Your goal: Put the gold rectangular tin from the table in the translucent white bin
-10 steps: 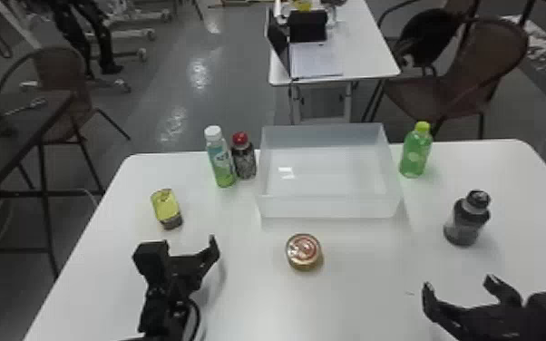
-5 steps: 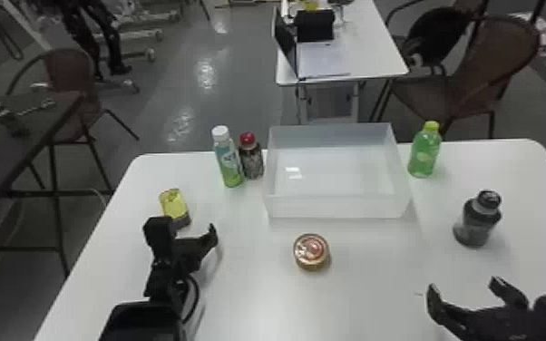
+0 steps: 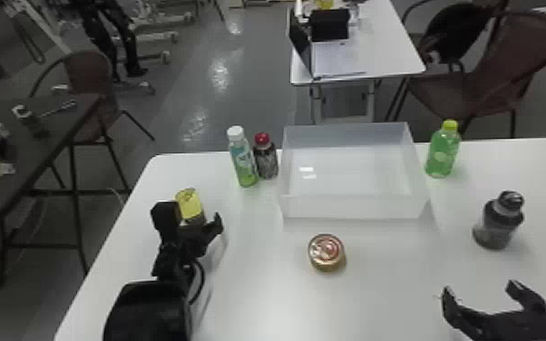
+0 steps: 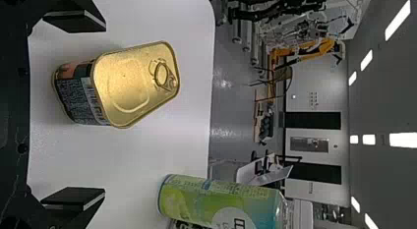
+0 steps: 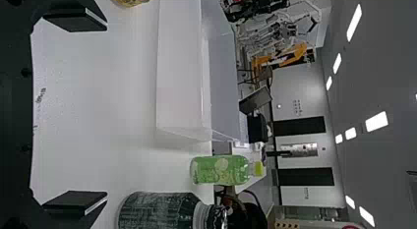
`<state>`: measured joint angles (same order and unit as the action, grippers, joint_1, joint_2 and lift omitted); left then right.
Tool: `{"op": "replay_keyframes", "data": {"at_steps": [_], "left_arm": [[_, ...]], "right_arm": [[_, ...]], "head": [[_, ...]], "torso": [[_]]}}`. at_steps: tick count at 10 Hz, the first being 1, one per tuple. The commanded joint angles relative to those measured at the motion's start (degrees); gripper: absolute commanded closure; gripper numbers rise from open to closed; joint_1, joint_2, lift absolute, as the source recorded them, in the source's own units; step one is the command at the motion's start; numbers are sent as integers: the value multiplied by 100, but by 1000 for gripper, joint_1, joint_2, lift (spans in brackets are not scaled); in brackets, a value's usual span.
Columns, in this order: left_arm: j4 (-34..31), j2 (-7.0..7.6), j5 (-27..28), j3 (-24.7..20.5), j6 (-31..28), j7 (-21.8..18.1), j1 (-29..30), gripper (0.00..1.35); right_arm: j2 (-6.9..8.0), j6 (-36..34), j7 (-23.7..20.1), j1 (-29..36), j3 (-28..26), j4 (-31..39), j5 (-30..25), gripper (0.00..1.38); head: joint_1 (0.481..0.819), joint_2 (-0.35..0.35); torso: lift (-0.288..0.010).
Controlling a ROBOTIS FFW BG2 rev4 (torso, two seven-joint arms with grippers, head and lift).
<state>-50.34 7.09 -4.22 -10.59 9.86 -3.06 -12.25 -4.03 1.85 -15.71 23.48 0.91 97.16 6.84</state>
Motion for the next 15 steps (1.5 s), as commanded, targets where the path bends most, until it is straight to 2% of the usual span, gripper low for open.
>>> {"op": "replay_keyframes", "data": {"at_steps": [1, 3, 5, 6, 8, 9, 10, 11, 14, 15], "left_arm": [[156, 47, 27, -5, -55, -28, -163, 121], [508, 196, -96, 101, -99, -143, -401, 153], [683, 258, -210, 92, -222, -213, -515, 171], [771, 293, -210, 118, -266, -275, -568, 194], [903, 346, -228, 162, -327, -345, -664, 351], [1000, 390, -228, 189, -310, -433, -726, 479], [1017, 399, -219, 215, -301, -433, -752, 673], [1017, 372, -184, 215, -248, -415, -770, 789], [1017, 346, -123, 233, -116, -371, -735, 820], [1009, 311, -70, 277, 121, -354, -682, 820]], "right_arm": [[43, 0, -55, -28, -3, -39, -7, 84], [60, 0, -126, -63, -21, -83, -7, 84], [122, 35, -187, -98, -56, -127, -33, 84], [201, 35, -266, -98, -126, -135, -95, 84], [377, 35, -468, -160, -293, -162, -244, 84], [408, 35, -530, -186, -328, -179, -271, 84], [408, 35, -547, -195, -328, -197, -279, 84], [408, 35, -556, -195, -328, -206, -271, 84], [408, 53, -583, -195, -346, -215, -271, 85], [408, 53, -591, -178, -372, -197, -271, 87]], "head": [[695, 219], [695, 226], [695, 230], [695, 233], [695, 235], [695, 235], [695, 233], [695, 233], [695, 230], [695, 228]], "torso": [[-56], [-56], [-56], [-56], [-56], [-56], [-56], [-56], [-56], [-56]]}}
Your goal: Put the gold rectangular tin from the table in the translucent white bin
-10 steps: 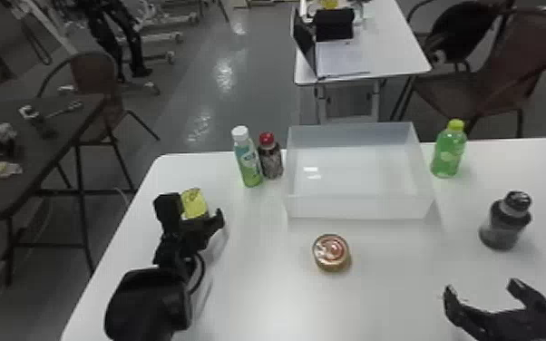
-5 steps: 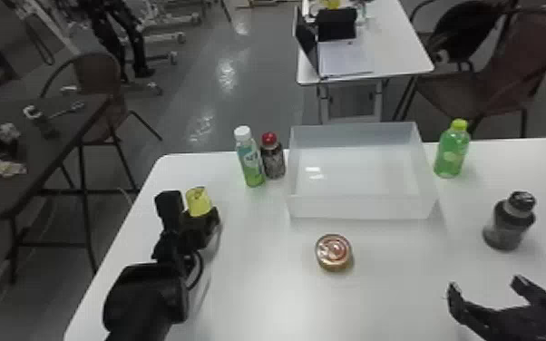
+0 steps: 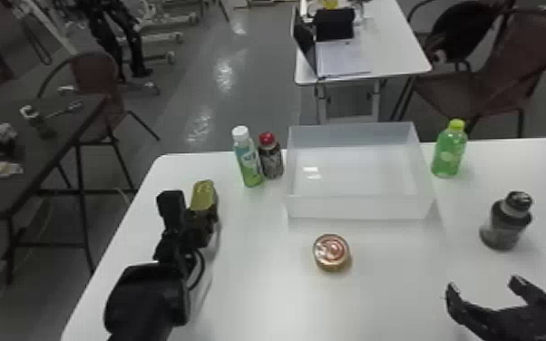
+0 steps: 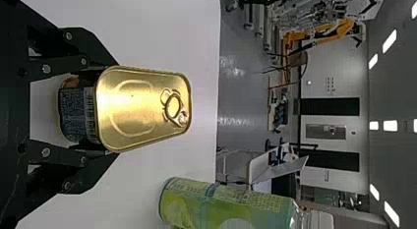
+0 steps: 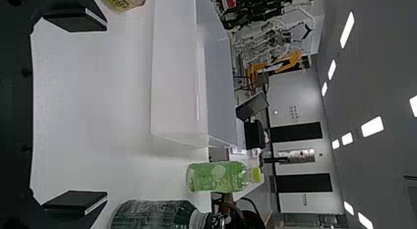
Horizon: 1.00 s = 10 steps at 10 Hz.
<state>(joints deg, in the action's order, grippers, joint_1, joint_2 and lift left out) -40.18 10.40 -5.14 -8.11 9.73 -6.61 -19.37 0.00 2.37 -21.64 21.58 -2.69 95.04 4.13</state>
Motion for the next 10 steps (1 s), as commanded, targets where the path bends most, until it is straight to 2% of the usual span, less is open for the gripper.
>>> {"op": "replay_keyframes", "data": {"at_steps": [1, 3, 5, 7, 8, 10], "left_arm": [[-139, -82, 13, 63, 398, 11, 109, 820], [-1290, -275, 118, 46, 283, 283, 627, 822], [-2161, -460, 92, 81, 301, 275, 1049, 820], [-2934, -609, -119, 362, 240, 275, 1392, 822], [-3277, -679, -224, 538, 125, 239, 1532, 822], [-3417, -723, -479, 1039, 55, -59, 1532, 822]], "right_arm": [[5, 9, -15, 30, -47, 24, 0, 87], [5, 9, -24, 21, -47, 24, 0, 85], [5, 9, -24, 4, -47, -3, 0, 87], [5, 9, -24, -14, -47, -20, 9, 87], [5, 9, -24, -23, -47, -29, 18, 87], [-18, 18, -24, -49, -47, -47, 35, 87]], "head": [[695, 224], [695, 208], [695, 188], [695, 159], [695, 147], [695, 88]], "torso": [[-56], [-56], [-56], [-56], [-56], [-56]]}}
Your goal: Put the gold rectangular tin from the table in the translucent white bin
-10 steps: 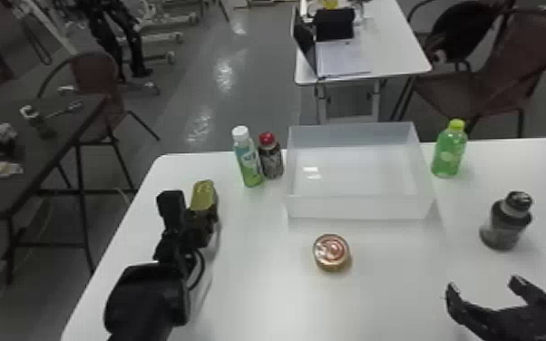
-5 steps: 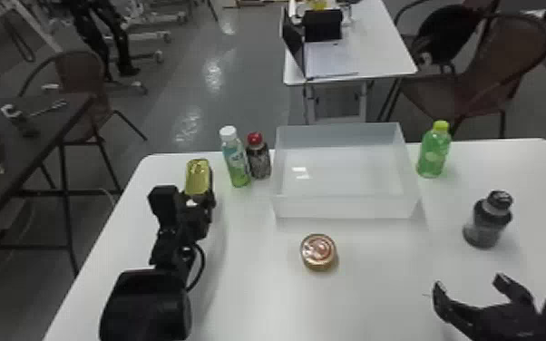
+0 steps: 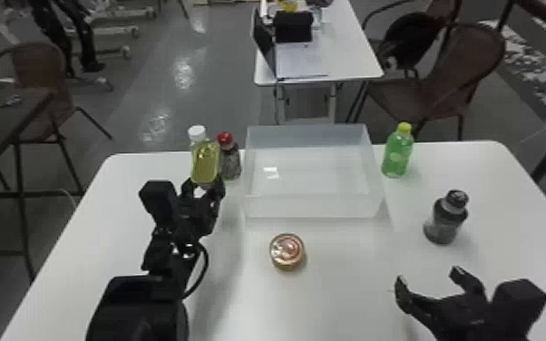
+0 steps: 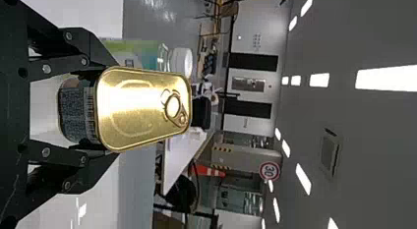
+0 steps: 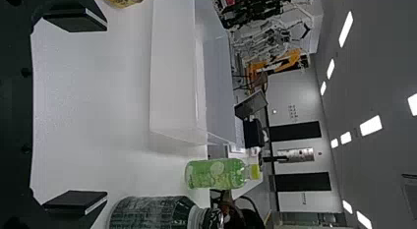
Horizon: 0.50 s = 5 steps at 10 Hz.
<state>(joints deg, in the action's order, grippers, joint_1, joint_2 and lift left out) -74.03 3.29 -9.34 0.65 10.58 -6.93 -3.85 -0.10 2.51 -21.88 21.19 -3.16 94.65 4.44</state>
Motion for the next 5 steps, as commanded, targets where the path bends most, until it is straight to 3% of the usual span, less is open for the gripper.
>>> {"op": "replay_keyframes", "data": {"at_steps": [1, 3, 5], "left_arm": [[-51, -39, -76, 357, -108, -186, -98, 822], [20, -162, 126, 515, -557, -766, -458, 822], [820, -294, 231, 550, -627, -1417, -1153, 820]], "right_arm": [[-25, 4, 0, -28, 0, -25, 13, 87], [-34, 21, 0, -98, 9, -95, 22, 87], [-34, 30, 0, -115, 9, -113, 30, 87]], "head": [[695, 54], [695, 1], [695, -58]], "torso": [[-56], [-56], [-56]]}}
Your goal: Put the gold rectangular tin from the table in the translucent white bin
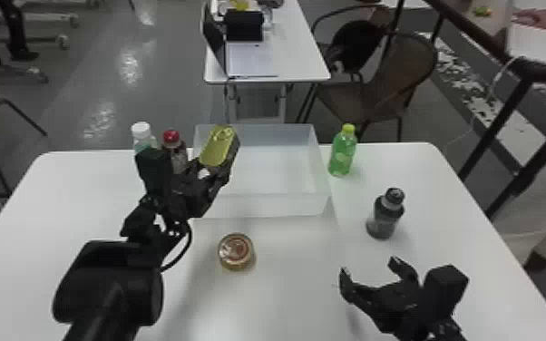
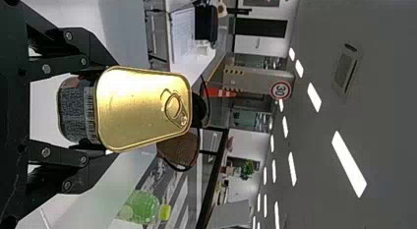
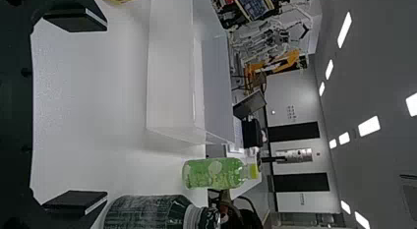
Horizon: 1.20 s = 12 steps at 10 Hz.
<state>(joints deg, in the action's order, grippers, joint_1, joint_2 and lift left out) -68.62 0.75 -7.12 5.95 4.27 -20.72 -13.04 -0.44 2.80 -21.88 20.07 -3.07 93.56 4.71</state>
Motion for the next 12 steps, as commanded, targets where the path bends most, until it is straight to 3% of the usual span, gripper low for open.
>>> {"op": "replay_keyframes", "data": {"at_steps": [1, 3, 5, 7, 9, 11, 12], "left_arm": [[780, -75, 202, 81, 39, -195, -648, 820], [1931, -89, 861, 99, 39, -503, -1412, 820], [2581, -89, 1670, 81, -93, -556, -1781, 792], [2608, -89, 2329, -121, -14, -538, -1764, 418], [2599, -89, 2259, -156, 109, -538, -1737, 260], [2379, -83, 1635, -191, 355, -556, -1430, 265], [1887, -66, 1345, -279, 478, -538, -1087, 279]], "right_arm": [[0, 1, 0, -3, 0, -13, 4, 87], [0, 10, 0, -65, 9, -84, 12, 87], [0, 28, 0, -117, 9, -128, 21, 87], [0, 28, 0, -74, 9, -136, 56, 87], [0, 28, 0, -47, 9, -128, 91, 87], [-9, 37, 0, -47, 0, -92, 83, 87], [-9, 37, 0, -47, 0, -66, 74, 87]], "head": [[695, -76], [695, -96], [695, -97], [695, -90], [695, -79], [695, -79], [695, -81]], "torso": [[-56], [-56], [-56], [-56], [-56], [-56], [-56]]}}
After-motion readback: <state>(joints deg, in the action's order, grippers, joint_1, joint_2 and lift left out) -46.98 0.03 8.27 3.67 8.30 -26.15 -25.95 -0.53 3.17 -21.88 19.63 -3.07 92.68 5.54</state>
